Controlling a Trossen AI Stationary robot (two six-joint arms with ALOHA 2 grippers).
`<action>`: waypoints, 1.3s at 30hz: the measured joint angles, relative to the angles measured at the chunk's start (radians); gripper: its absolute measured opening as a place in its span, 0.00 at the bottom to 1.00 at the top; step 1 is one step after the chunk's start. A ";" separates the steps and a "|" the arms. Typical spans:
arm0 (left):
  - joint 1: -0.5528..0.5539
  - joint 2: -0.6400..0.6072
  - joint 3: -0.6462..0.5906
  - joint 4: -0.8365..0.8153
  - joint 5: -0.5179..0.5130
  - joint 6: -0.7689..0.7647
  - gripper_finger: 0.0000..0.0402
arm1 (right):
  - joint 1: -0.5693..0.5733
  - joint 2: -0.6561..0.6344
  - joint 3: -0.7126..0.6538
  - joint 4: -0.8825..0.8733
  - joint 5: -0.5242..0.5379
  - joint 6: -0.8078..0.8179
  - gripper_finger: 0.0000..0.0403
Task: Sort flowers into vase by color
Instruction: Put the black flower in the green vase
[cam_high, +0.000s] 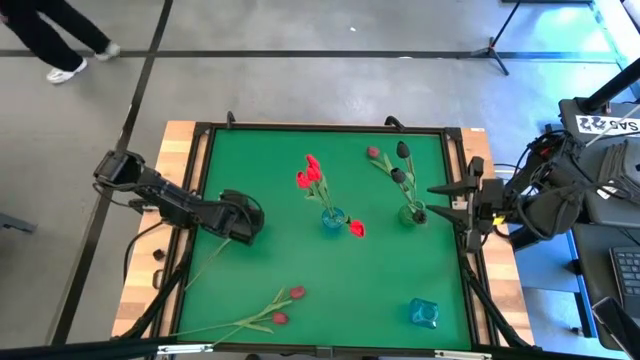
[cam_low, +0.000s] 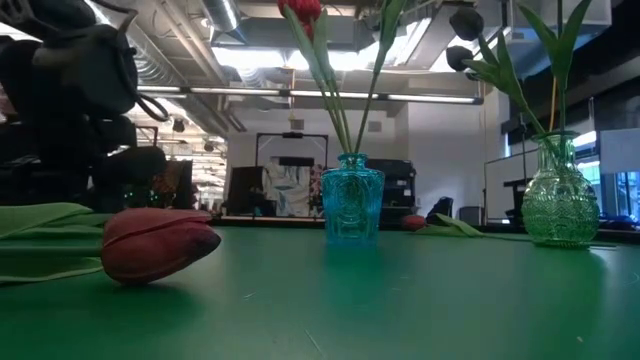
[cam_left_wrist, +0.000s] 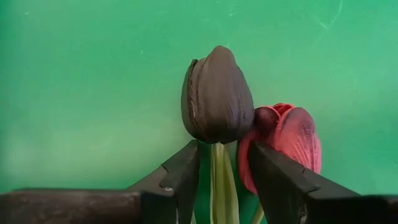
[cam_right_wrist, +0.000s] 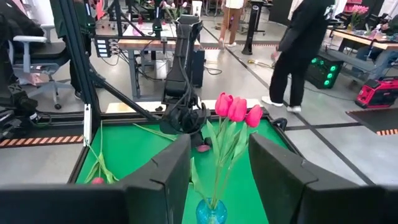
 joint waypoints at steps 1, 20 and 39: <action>-0.007 0.001 -0.001 0.002 -0.005 -0.001 0.33 | 0.000 0.000 0.000 0.000 0.003 -0.005 0.40; -0.211 -0.165 0.347 -0.397 -0.519 0.072 0.02 | 0.000 0.002 0.000 0.029 0.026 -0.010 0.40; -0.661 -0.045 0.484 0.415 -0.941 0.782 0.03 | 0.000 0.223 0.000 0.208 -0.120 -0.070 0.40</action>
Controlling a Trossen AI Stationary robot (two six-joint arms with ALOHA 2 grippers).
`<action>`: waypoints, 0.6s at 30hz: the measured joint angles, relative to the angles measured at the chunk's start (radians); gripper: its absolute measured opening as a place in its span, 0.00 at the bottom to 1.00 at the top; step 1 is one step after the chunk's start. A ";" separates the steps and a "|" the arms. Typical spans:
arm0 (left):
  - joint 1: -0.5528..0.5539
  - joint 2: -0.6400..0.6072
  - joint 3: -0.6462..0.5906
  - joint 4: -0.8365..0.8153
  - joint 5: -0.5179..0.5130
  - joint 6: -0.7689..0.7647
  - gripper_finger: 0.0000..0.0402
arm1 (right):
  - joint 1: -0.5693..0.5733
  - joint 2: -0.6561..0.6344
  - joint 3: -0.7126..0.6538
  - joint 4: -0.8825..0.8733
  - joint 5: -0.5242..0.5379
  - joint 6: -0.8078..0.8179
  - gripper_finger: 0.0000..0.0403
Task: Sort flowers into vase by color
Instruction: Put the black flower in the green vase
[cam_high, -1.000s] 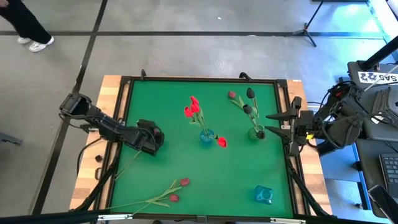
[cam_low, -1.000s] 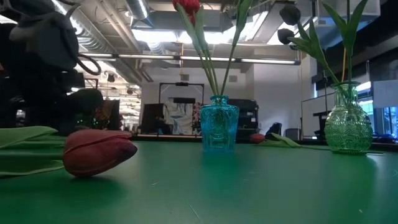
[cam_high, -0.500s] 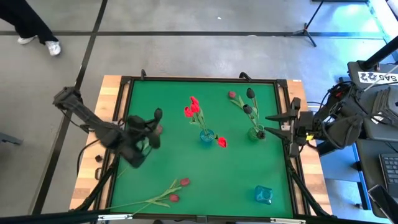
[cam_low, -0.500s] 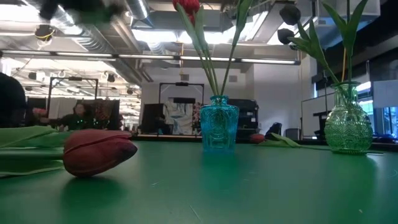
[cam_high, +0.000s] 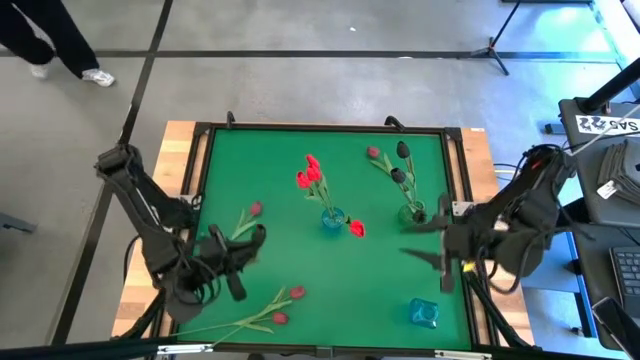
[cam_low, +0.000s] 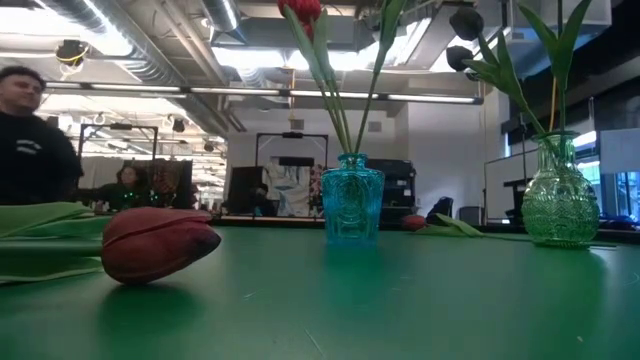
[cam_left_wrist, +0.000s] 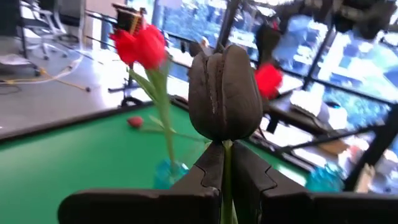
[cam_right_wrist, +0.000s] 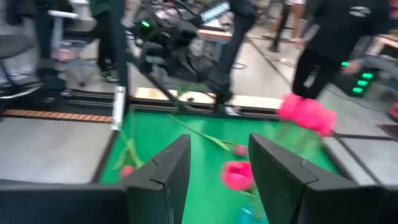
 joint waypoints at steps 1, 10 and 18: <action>0.000 0.025 0.000 0.039 0.018 0.024 0.03 | 0.000 0.016 0.000 0.027 -0.019 -0.016 0.40; 0.054 0.184 0.000 0.426 0.332 0.348 0.03 | 0.000 0.137 0.000 0.130 -0.091 -0.063 0.40; 0.100 0.225 0.000 0.713 0.670 0.681 0.03 | 0.019 0.215 0.000 0.115 -0.204 0.006 0.40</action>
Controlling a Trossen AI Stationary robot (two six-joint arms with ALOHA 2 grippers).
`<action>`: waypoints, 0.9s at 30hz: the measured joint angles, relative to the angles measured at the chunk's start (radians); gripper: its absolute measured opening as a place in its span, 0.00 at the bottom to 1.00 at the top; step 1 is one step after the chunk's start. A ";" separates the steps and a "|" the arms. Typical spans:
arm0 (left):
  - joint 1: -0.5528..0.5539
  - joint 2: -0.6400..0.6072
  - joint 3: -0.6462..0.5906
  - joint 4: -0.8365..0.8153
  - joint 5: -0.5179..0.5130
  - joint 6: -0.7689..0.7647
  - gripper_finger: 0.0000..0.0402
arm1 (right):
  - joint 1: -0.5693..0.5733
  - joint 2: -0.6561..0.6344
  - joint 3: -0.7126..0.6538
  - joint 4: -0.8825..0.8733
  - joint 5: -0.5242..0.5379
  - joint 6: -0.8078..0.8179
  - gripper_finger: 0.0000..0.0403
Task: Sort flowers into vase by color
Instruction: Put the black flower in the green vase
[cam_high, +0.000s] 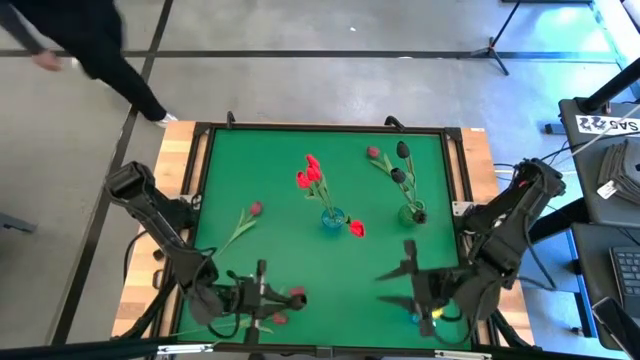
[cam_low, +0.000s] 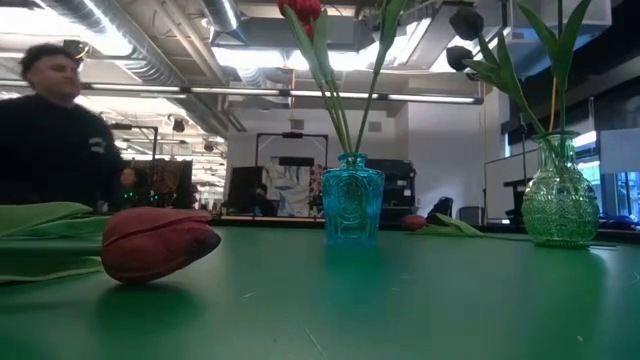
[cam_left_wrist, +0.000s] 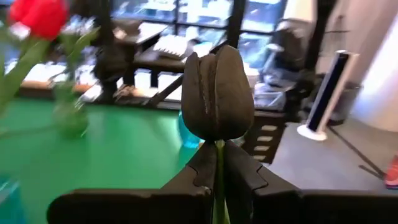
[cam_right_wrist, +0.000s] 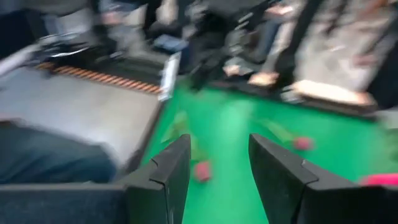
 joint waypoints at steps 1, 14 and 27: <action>0.003 0.004 0.000 0.034 0.021 0.033 0.03 | 0.017 0.001 0.000 -0.010 -0.030 0.025 0.40; 0.111 0.115 0.000 0.469 0.326 0.318 0.03 | 0.207 0.140 0.000 0.131 0.142 0.161 0.40; 0.161 0.154 0.034 0.477 0.426 0.376 0.03 | -0.021 0.312 0.000 0.525 0.093 -0.157 0.50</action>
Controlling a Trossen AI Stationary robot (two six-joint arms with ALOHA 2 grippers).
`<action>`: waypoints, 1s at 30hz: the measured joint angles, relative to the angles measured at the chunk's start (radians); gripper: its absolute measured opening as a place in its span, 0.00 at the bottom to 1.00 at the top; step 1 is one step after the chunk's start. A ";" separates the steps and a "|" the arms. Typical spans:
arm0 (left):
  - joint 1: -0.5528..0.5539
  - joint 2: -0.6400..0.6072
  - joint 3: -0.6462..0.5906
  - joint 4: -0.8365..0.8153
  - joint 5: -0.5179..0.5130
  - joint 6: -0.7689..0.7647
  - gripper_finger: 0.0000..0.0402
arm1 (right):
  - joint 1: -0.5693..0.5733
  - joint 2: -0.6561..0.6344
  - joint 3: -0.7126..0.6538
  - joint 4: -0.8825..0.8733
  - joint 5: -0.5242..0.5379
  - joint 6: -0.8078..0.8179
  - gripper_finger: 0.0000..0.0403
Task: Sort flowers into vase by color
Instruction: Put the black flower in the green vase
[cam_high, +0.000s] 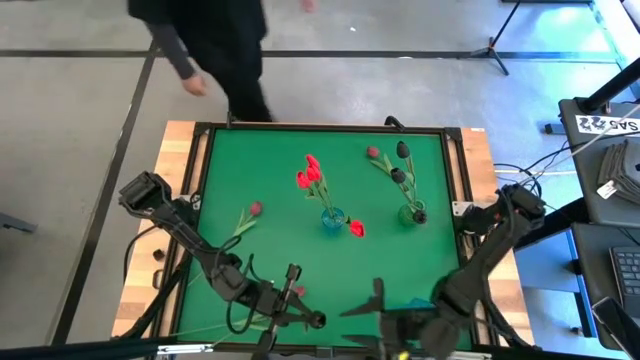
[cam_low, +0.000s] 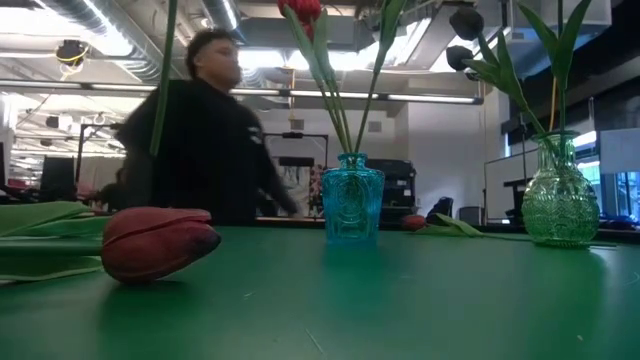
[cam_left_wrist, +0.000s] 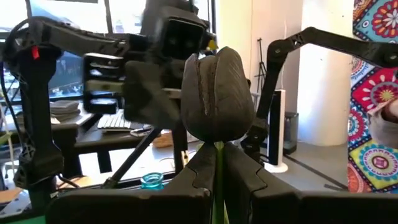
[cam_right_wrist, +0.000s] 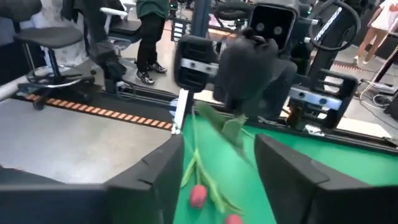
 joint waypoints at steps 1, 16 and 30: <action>0.000 0.000 0.000 0.002 0.000 0.010 0.03 | -0.020 0.000 0.000 0.002 -0.017 -0.003 0.53; 0.076 0.000 0.001 0.031 -0.019 0.050 0.03 | -0.190 -0.002 0.000 0.118 -0.267 -0.004 0.56; 0.063 0.000 0.001 0.061 -0.020 0.067 0.06 | -0.187 -0.003 0.000 0.134 -0.267 -0.018 0.19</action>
